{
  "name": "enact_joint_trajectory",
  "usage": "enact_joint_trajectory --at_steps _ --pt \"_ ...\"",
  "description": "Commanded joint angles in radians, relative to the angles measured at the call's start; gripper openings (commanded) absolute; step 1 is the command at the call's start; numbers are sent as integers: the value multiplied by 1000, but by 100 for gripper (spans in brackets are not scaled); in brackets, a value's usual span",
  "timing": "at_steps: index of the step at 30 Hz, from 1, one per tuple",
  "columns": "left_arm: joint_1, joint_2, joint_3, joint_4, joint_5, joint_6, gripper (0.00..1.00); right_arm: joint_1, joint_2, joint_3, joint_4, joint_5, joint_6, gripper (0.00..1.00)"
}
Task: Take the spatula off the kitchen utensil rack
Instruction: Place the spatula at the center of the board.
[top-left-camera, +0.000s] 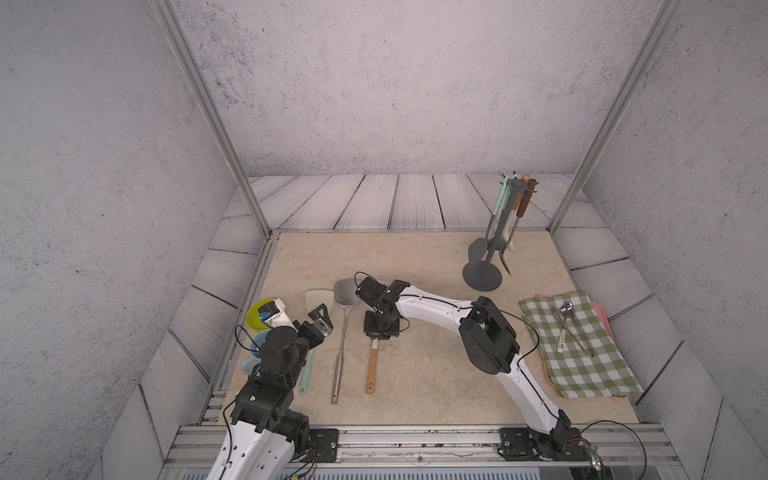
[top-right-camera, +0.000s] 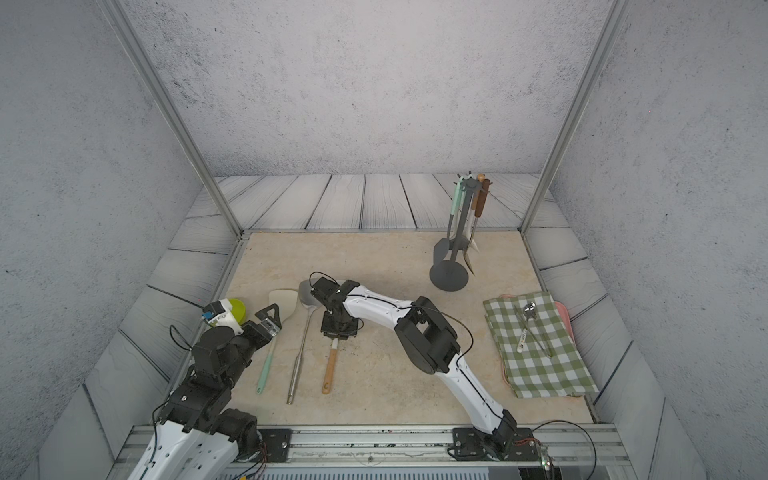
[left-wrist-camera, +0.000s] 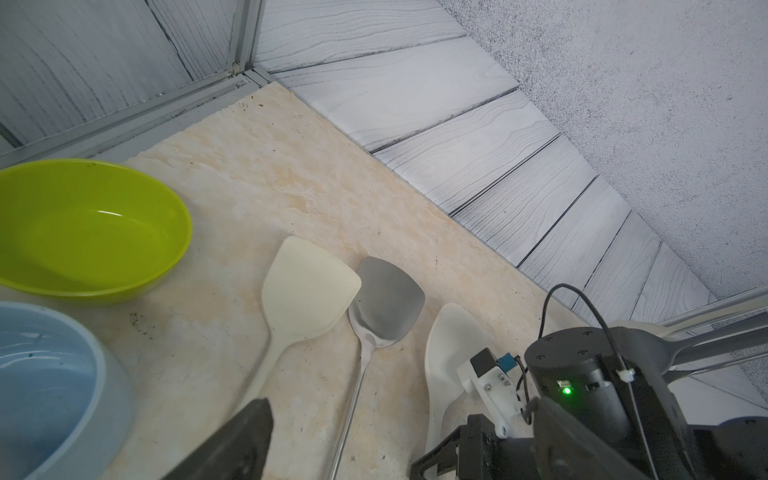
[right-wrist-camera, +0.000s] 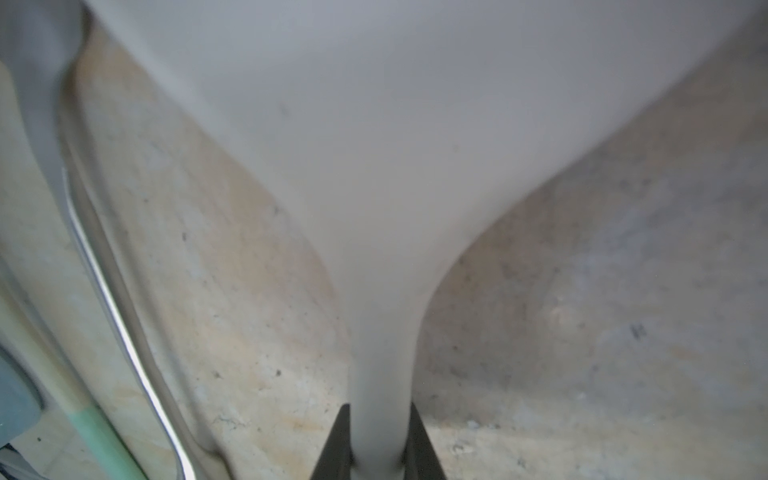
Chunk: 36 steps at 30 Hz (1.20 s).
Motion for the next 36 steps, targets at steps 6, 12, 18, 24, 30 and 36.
enact_joint_trajectory --at_steps 6,12,18,24,30,36 --pt "7 -5 -11 25 9 15 99 11 12 31 -39 1 -8 12" --pt "7 -6 -11 25 9 17 99 16 8 30 -35 -3 -10 21" --pt "8 -7 -13 26 8 18 99 20 3 30 -22 -17 -8 29" --pt "7 -12 -13 25 9 19 99 21 3 28 -18 -24 -4 30" --pt "7 -14 -16 31 16 18 99 22 -12 20 -25 -3 -7 31" --pt "7 -9 -20 54 55 23 99 26 -102 -49 6 37 -29 60"
